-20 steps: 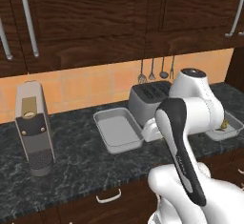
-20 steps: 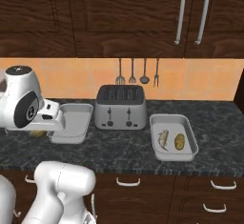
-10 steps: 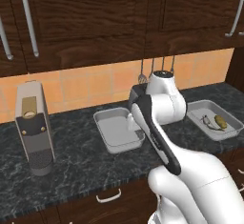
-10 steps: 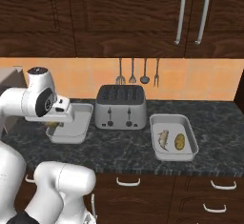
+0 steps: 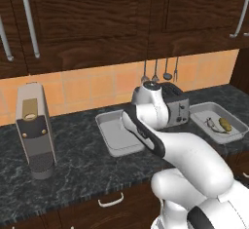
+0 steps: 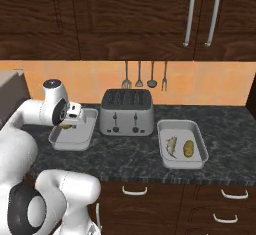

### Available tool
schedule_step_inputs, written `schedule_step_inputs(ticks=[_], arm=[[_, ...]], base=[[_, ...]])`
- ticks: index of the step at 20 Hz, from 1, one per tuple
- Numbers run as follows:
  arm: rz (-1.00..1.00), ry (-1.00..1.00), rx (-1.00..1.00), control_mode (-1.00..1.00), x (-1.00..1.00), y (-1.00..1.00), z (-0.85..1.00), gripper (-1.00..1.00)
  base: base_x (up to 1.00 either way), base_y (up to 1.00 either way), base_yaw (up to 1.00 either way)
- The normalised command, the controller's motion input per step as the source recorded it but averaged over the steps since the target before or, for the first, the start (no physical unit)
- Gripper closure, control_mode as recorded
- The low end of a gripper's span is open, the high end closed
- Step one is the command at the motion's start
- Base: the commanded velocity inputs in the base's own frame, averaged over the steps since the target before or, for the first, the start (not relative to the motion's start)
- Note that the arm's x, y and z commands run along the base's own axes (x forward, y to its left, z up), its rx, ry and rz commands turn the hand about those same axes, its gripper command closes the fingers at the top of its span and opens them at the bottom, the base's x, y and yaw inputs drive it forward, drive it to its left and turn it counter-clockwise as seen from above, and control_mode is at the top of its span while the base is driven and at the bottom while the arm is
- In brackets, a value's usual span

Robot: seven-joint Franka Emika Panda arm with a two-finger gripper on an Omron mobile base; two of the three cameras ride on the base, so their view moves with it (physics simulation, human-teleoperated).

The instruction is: Place one potato and one fish in each tupperware on the nearby counter, to pack two identical lunches.

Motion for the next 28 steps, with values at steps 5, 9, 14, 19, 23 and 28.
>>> schedule_step_inputs(ticks=[5,9,14,19,23,28], arm=[[0.00,0.00,0.00,-1.00,1.00,0.04,-0.20,1.00],[-0.02,0.01,-0.03,-1.00,0.70,0.19,-0.17,1.00],[0.00,0.05,0.00,-1.00,0.08,0.04,-0.04,1.00],[0.00,0.02,0.00,-1.00,0.00,-0.01,-0.38,1.00],[0.00,0.05,0.00,-1.00,0.00,-0.03,-0.94,1.00],[0.00,0.04,-0.01,-1.00,0.00,-0.03,-0.55,1.00]], base=[[0.00,0.00,0.00],[0.00,0.00,0.00],[0.00,0.00,0.00],[0.00,0.00,0.00],[0.00,0.00,0.00],[0.00,0.00,0.00]])
